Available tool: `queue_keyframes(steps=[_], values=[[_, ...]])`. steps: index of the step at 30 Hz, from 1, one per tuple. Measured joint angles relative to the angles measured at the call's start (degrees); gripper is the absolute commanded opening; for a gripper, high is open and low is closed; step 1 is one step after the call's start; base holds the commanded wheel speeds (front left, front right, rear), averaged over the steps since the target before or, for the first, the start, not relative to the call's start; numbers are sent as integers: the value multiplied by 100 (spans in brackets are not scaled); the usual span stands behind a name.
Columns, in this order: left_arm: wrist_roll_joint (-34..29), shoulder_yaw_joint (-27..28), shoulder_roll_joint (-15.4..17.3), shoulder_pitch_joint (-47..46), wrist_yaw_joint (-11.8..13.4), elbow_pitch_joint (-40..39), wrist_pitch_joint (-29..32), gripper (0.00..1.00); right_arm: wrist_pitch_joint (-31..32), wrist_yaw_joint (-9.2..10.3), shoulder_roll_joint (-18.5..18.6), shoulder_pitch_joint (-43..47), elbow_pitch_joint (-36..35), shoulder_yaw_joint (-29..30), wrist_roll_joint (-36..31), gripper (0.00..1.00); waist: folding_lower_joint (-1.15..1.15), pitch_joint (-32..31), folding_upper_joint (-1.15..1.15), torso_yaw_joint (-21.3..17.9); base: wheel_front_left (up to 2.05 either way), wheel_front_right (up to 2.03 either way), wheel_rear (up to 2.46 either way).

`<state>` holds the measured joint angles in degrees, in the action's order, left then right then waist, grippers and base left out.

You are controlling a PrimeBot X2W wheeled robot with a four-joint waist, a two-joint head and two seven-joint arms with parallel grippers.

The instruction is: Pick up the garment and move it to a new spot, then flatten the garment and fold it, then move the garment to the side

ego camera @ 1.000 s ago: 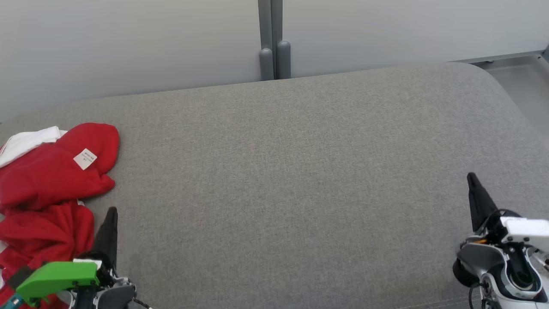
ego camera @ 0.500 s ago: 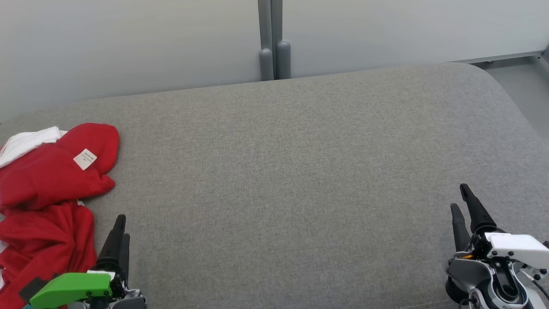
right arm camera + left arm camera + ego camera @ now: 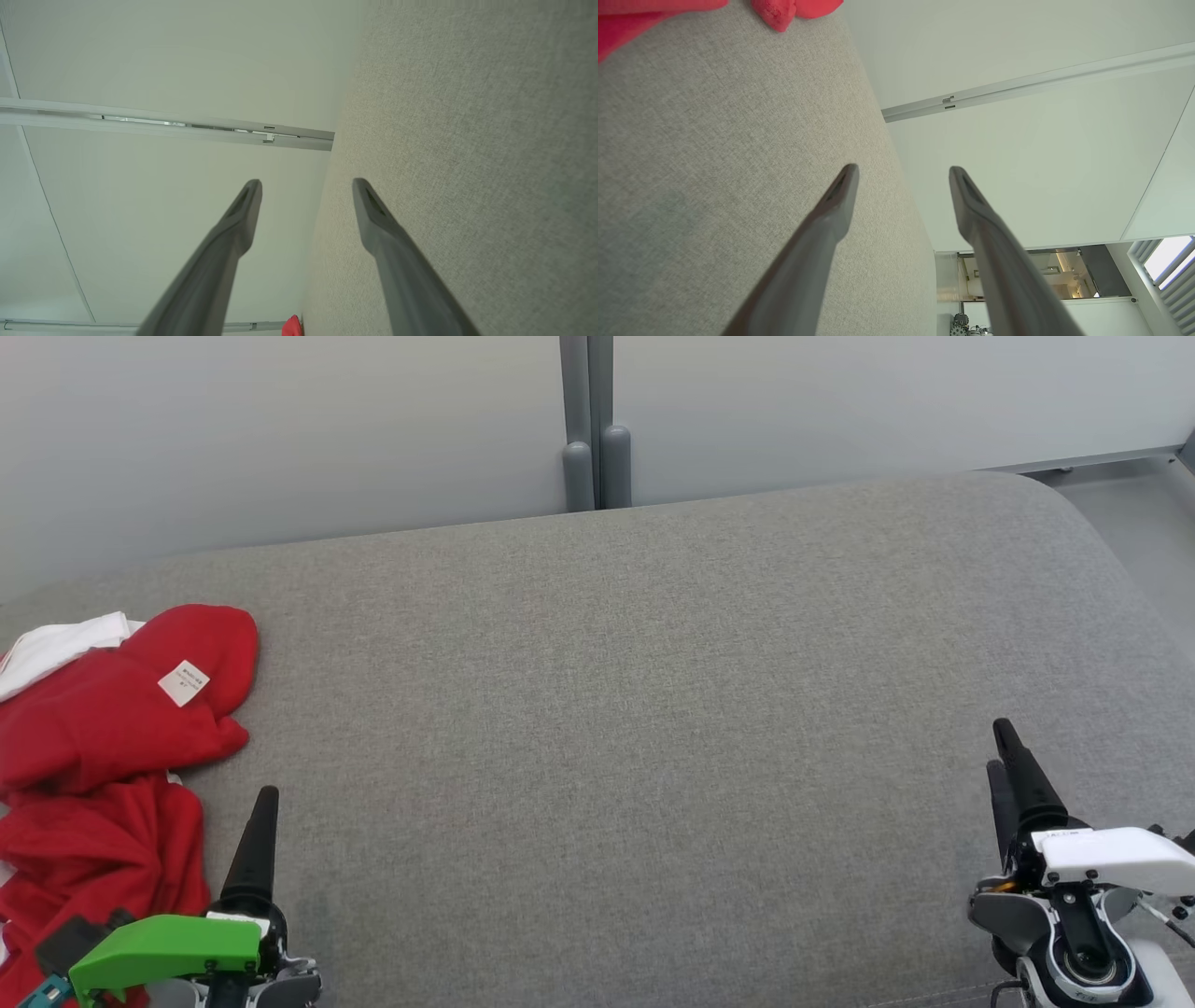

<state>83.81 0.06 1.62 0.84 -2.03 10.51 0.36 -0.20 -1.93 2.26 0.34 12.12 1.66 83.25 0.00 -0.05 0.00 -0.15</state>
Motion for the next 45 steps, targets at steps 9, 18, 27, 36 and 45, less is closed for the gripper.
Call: queue_keyframes(steps=[9,18,27,36,45], values=[[-937,-12,51,-1,32,-249,-179,100,-165,62,148,-114,-266,-218,-1203,100,0,11,0,-1,0,0,0],[-2028,-62,144,-2,82,-558,-349,100,-331,199,176,-122,-442,-499,-2192,100,0,20,0,5,0,0,0],[-3136,-232,236,8,213,-749,-504,100,-485,254,234,-121,-519,-780,-3108,100,0,23,0,6,0,0,0],[-3902,-379,244,92,314,-855,-656,100,-650,311,250,-121,-559,-998,-3887,100,0,21,0,4,0,0,0],[-4576,-421,230,219,355,-928,-850,100,-805,404,267,-119,-591,-1178,-4624,100,0,18,0,0,0,0,0]])
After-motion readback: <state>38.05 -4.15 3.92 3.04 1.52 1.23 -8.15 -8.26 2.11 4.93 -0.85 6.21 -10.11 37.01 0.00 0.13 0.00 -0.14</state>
